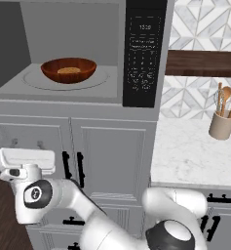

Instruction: Open the microwave, place the bowl with waffle inside the microwave, then close the microwave door and turn it on.

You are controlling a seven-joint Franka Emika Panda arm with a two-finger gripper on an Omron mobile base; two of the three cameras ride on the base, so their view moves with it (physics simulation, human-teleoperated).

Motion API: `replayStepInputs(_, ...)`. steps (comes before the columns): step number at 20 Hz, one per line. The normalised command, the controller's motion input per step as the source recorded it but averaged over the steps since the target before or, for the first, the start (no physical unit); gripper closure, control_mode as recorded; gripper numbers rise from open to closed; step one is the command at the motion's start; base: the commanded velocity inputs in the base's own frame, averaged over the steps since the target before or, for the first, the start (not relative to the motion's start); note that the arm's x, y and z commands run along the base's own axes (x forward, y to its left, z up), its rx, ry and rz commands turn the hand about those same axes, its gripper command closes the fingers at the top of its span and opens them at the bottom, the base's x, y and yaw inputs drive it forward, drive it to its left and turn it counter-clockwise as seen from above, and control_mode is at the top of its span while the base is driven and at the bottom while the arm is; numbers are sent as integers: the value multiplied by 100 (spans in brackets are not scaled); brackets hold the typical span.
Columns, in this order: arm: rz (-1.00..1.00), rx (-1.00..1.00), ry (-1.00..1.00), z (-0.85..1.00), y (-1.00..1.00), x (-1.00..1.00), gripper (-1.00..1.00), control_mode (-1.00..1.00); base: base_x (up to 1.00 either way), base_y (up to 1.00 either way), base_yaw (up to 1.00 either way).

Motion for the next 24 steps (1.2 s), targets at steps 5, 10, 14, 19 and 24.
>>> replayStepInputs(5, -1, 0, -35, 0, 63, -23, -100, -100, 0, 0, 0)
replayStepInputs(10, -9, 0, -25, 2, 65, -9, -100, -100, 0, 0, 0)
replayStepInputs(14, -18, 0, -15, 15, 44, -9, -100, -100, 0, 0, 0)
replayStepInputs(19, -20, 0, -8, 17, 30, -5, -100, -100, 0, 0, 0)
replayStepInputs(24, -21, 0, -2, 15, 12, -3, -100, -100, 0, 0, 0)
